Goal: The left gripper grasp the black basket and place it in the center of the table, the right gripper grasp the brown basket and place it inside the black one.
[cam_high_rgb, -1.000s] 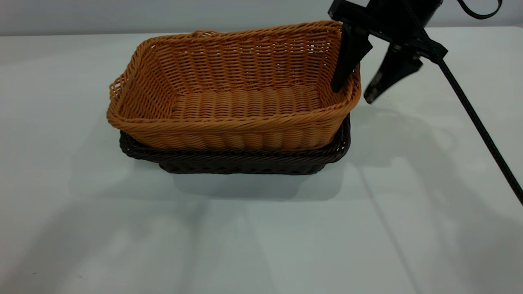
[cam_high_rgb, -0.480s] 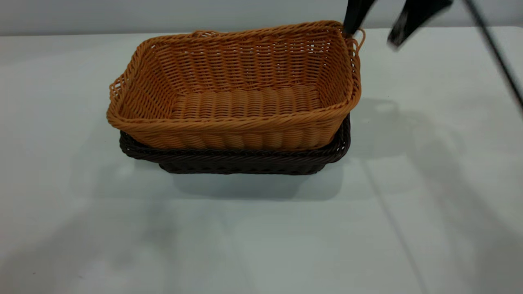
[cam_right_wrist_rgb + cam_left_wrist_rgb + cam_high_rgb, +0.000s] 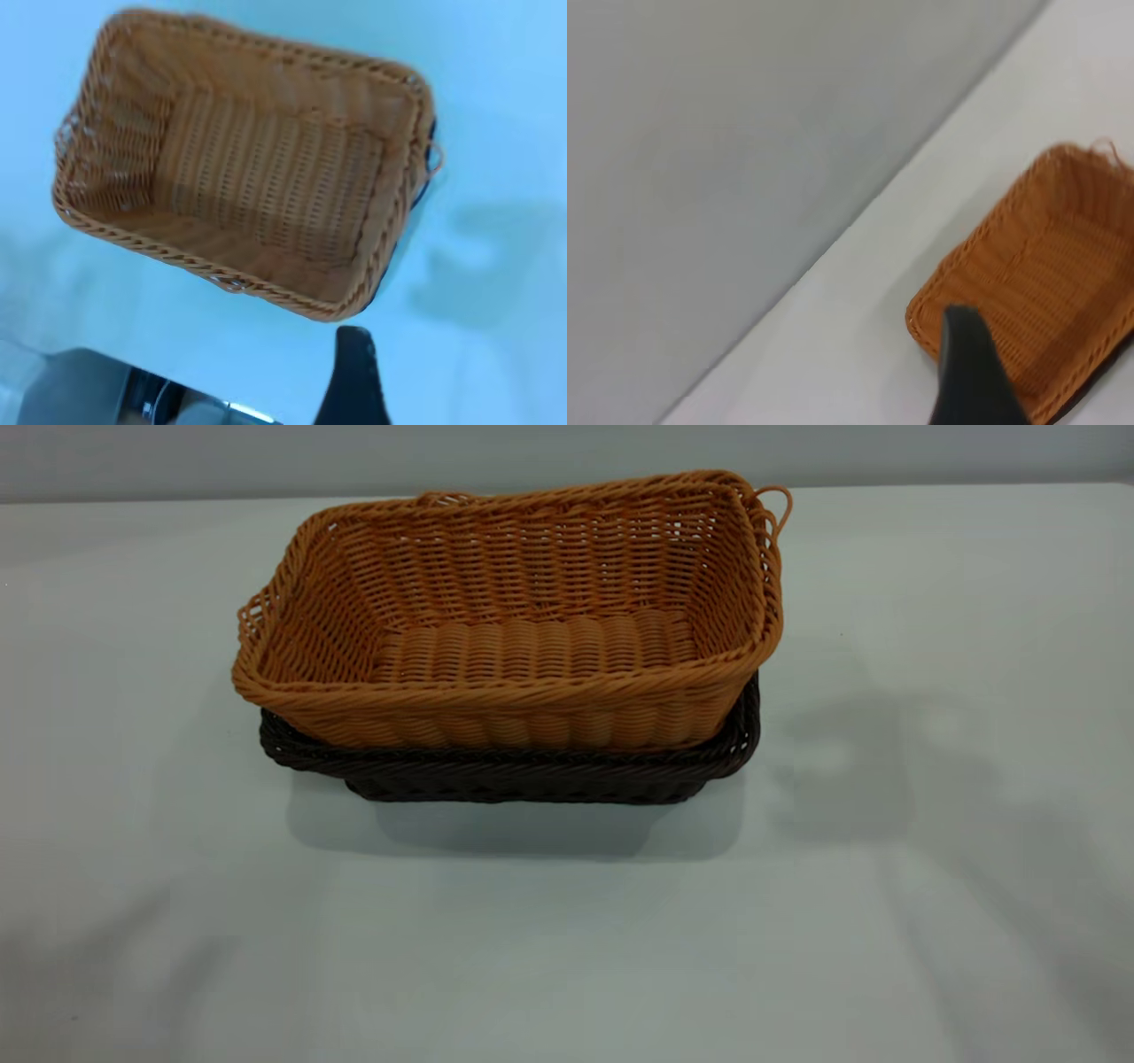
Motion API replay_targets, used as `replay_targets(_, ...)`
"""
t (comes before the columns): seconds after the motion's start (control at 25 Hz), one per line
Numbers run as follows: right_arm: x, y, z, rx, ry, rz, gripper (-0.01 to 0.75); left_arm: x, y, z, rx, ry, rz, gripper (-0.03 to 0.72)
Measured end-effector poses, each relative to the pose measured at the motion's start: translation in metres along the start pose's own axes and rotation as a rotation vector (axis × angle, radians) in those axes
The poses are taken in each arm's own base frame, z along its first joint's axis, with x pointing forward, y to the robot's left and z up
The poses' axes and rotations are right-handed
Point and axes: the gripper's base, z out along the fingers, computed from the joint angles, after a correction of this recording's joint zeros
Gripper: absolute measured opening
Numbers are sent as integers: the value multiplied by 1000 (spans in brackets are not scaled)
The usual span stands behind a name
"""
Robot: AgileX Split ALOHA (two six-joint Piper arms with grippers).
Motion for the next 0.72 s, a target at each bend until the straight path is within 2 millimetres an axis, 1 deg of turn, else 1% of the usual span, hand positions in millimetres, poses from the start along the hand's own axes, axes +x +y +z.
replay_targets(0.08,19,5,-22,6,-30,-9,504,4,2,-15,-44,-21,-60,390)
replay_targets(0.16,44,9,-39,7,-46,-16,494,12,1,-28,-78,-33,-102,390)
replay_targets(0.24,70,10,-49,20,-47,-22,480,25,-3,-38,-92,-33,-133,390)
replay_targets(0.28,84,9,-52,29,-42,-24,475,34,-7,-40,-89,-22,-143,390)
replay_targets(0.4,123,5,-54,60,-20,-26,468,62,-19,-33,-67,45,-148,390)
replay_targets(0.52,160,-2,-48,94,-6,-7,467,94,-34,-15,-32,147,-167,390)
replay_targets(0.72,219,-13,-27,120,-5,15,468,152,-60,21,19,350,-256,390)
